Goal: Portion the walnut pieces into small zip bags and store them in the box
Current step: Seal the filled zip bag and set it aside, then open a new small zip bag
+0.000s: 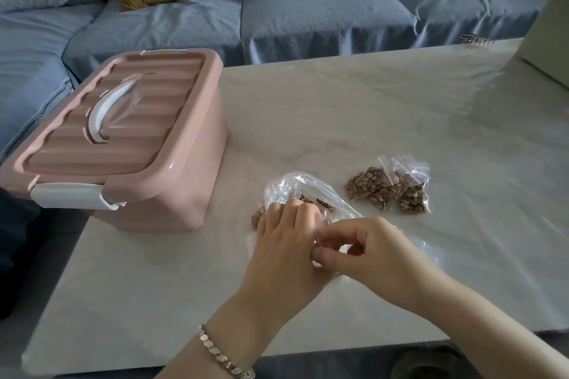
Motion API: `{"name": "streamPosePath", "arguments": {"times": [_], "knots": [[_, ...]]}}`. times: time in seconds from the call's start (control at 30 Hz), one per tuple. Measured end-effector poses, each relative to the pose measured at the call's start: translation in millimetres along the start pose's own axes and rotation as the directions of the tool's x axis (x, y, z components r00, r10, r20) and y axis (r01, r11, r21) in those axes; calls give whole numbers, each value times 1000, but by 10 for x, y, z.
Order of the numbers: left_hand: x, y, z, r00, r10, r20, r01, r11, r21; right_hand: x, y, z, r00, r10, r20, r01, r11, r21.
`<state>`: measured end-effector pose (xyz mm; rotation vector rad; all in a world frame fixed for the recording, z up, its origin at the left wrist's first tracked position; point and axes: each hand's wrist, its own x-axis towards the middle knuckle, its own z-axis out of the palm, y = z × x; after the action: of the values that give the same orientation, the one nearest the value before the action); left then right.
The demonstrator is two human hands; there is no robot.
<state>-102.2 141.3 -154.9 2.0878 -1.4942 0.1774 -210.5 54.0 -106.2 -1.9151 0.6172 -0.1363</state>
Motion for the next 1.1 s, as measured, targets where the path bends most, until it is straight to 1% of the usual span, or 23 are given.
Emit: {"name": "streamPosePath", "arguments": {"times": [0.1,0.17,0.23,0.3,0.37,0.43,0.5,0.53,0.57,0.6,0.63,0.67,0.7,0.73,0.77,0.8,0.83,0.87,0.93,1.0,1.03,1.1], "knots": [[-39,-37,0,999,15,30,-14,1000,-23,4,14,1,998,56,19,-57,997,51],[-67,-57,-1,999,15,49,-16,1000,1,-5,25,2,997,67,36,-67,998,-1],[-89,-72,-7,998,24,63,-26,999,28,-19,21,2,993,67,94,-62,996,-57],[-113,-78,-10,998,35,56,-37,998,50,-29,11,2,987,54,150,-42,996,-84],[-130,-63,-14,999,27,34,-28,999,36,-45,10,10,985,21,168,-2,994,-112],[-129,-45,-17,1000,21,17,-22,1000,16,-59,11,33,986,-2,167,25,990,-137],[-127,-35,-36,1000,15,25,-15,1000,16,-72,18,32,989,0,150,19,992,-129],[-132,-47,-42,999,7,32,-8,1000,16,-74,38,8,993,3,118,9,994,-106],[-140,-71,-47,999,-9,40,9,1000,12,-66,91,-35,998,1,55,5,996,-92],[-151,-106,-53,998,-35,47,35,999,0,-47,177,-93,999,-6,-38,2,995,-103],[-165,-147,-61,997,-65,45,66,998,-16,-19,291,-167,989,-9,-148,-13,989,-148],[-187,-195,-57,994,-100,38,101,994,-41,25,420,-250,968,10,-250,-67,974,-219],[-207,-234,-59,990,-140,29,142,987,-80,69,540,-326,943,56,-327,-161,939,-304],[-222,-266,-61,981,-192,18,193,973,-125,103,657,-387,924,122,-363,-272,877,-397],[-227,-286,-70,965,-260,19,259,949,-179,136,775,-426,916,192,-351,-355,795,-492],[-221,-291,-87,940,-339,50,340,909,-242,165,869,-442,915,253,-314,-394,720,-571],[-211,-291,-94,908,-403,116,419,854,-310,196,945,-437,914,300,-272,-406,673,-618],[-196,-302,-80,877,-441,191,481,801,-357,222,999,-416,914,330,-238,-403,656,-639],[-128,-337,-38,835,-453,314,548,741,-388,274,1084,-364,920,329,-213,-388,682,-620],[-10,-367,31,787,-469,400,608,698,-379,300,1093,-341,918,320,-234,-396,719,-570],[50,-387,74,763,-497,413,638,681,-360,304,1091,-342,921,312,-234,-390,745,-541],[146,-446,151,721,-572,390,687,661,-300,297,1082,-360,924,285,-253,-376,791,-482]]}}
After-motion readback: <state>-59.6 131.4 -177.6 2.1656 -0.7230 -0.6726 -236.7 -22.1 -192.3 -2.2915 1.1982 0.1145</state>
